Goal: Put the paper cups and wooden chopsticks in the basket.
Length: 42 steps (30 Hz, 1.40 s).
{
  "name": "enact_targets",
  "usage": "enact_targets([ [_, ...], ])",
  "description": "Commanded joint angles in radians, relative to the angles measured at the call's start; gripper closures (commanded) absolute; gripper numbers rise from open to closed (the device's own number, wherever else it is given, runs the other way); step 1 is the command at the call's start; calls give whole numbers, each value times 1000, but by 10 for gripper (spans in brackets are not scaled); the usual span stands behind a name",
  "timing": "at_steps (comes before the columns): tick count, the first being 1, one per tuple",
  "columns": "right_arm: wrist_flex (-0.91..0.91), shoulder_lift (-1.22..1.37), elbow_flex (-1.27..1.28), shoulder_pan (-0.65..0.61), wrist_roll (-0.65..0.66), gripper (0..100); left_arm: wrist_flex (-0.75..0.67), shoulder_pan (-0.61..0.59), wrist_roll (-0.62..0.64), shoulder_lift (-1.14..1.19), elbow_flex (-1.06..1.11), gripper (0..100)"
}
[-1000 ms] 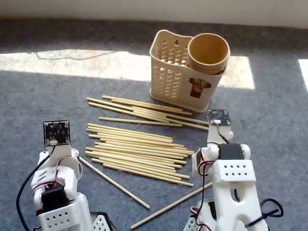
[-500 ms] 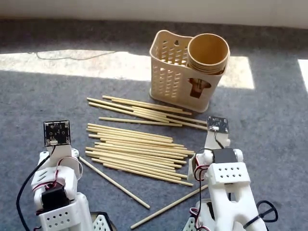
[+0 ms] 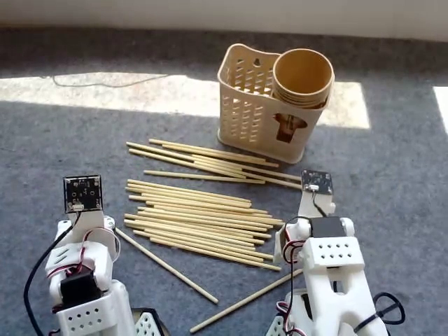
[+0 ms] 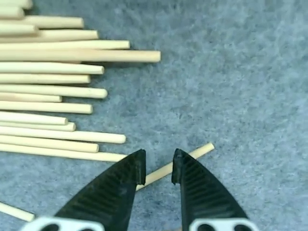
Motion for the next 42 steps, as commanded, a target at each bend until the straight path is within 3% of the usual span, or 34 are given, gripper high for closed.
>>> enact_targets([
  [1, -22, 2, -7, 13, 14, 892, -15, -18, -6, -10, -8, 989],
  [5, -61, 48, 2, 12, 14, 892, -15, -18, -6, -10, -8, 989],
  [15, -182, 481, -84, 39, -43, 898, -40, -19, -6, -10, 18, 989],
  [20, -182, 487, -134, 90, -40, 980, -41, -19, -6, -10, 18, 989],
  [25, -93, 384, -153, 97, -28, 988, -41, -19, -6, -10, 18, 989],
  [30, 1, 188, -223, 84, 175, 988, -41, -19, -6, -10, 18, 989],
  [34, 68, 71, -229, 4, 354, 988, -37, -22, -8, -10, 8, 989],
  [42, 94, 67, -231, -220, 379, 988, -37, -151, -17, -8, -27, 982],
])
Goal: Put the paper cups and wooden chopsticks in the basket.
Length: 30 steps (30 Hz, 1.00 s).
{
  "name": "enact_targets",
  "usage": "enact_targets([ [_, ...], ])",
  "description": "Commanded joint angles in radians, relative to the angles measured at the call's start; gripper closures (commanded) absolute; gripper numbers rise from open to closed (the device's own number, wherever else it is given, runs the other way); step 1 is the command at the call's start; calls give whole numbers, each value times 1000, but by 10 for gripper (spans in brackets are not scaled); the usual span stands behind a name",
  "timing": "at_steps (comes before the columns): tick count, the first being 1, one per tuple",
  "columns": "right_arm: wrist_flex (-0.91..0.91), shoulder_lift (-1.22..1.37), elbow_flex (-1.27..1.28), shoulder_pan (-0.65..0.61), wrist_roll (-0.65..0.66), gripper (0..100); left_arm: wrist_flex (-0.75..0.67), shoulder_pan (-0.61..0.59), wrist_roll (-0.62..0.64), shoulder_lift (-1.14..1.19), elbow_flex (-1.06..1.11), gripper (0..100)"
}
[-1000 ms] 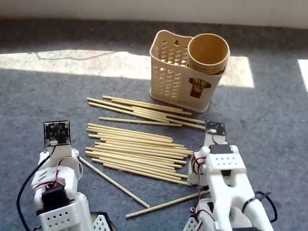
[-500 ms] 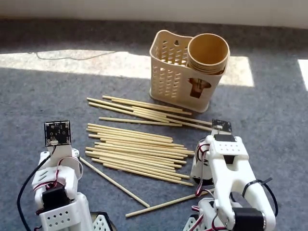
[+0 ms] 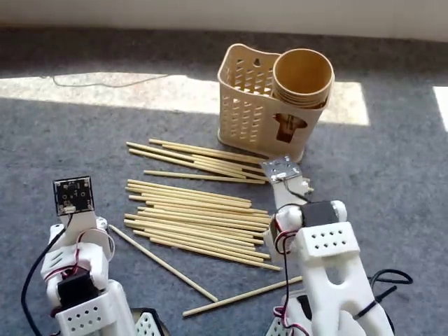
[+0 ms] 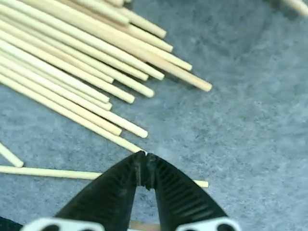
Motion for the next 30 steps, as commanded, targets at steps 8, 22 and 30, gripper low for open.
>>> enact_targets([
  [8, 13, 5, -99, -308, 17, 988, -12, -171, -49, -8, -53, 856],
  [22, -25, 19, -102, -736, -187, 811, -12, -191, -49, -7, -53, 852],
  [30, -220, 269, -105, -832, -256, 811, -12, -189, -49, -7, -51, 852],
])
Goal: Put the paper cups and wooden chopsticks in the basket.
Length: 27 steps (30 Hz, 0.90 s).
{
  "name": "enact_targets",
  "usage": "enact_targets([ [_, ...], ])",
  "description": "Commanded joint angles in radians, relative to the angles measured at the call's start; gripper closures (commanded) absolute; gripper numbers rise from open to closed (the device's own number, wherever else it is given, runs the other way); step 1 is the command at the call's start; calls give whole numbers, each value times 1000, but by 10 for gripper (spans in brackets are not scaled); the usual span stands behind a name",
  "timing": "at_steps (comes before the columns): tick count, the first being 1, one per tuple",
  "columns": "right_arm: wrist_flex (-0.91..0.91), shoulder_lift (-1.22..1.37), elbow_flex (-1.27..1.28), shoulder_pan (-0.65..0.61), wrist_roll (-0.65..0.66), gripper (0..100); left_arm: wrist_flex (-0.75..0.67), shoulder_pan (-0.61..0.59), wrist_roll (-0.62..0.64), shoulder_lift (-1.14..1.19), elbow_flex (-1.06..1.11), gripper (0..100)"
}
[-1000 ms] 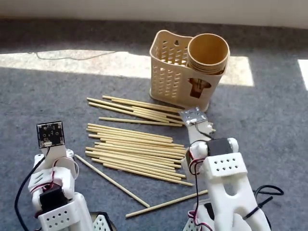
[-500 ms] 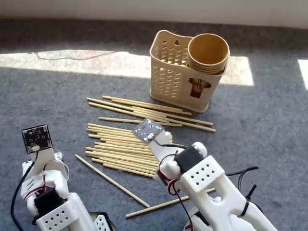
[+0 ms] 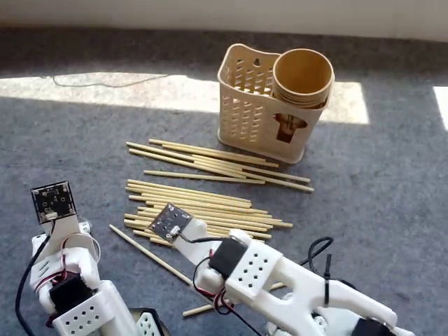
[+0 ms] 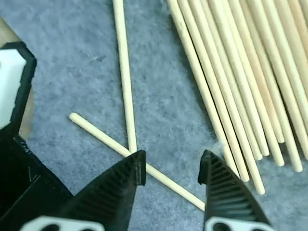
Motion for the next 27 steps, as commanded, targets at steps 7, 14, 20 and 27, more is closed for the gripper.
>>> enact_targets([
  [7, -125, 168, -133, -21, -18, 811, -12, -7, 2, -7, -50, 852],
  [14, -202, 282, -162, -68, -77, 811, -12, -7, 2, -7, -48, 852],
  [20, -116, 312, -174, -85, -83, 811, -12, -7, 2, -7, -48, 852],
  [27, 15, 182, -189, -87, -18, 811, -12, -7, 2, -7, -47, 852],
])
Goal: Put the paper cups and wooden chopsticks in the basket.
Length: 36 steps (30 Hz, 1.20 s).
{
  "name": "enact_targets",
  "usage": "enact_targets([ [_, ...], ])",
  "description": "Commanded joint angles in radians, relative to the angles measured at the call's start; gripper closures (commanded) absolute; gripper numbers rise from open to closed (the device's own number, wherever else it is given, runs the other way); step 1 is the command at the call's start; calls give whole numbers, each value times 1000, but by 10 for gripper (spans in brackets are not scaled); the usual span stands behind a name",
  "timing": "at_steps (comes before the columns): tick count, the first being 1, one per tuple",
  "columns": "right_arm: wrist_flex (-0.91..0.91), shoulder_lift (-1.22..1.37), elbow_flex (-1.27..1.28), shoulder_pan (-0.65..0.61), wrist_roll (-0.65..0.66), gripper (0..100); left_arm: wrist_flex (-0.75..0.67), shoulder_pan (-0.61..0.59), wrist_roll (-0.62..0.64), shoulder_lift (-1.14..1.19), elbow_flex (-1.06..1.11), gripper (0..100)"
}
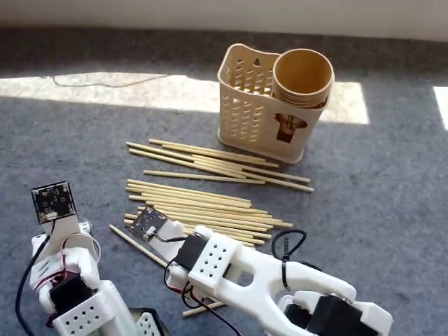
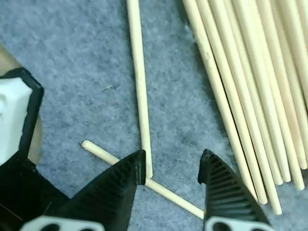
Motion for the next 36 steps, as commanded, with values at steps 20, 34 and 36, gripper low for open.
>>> enact_targets([
  [20, 53, -180, 262, 88, 359, 811, -15, -7, 2, -7, -45, 852],
  [34, -246, -193, 427, 91, 359, 989, -15, -7, 2, -7, -45, 852],
  [36, -223, -193, 427, 93, 359, 990, -15, -7, 2, -7, -44, 852],
])
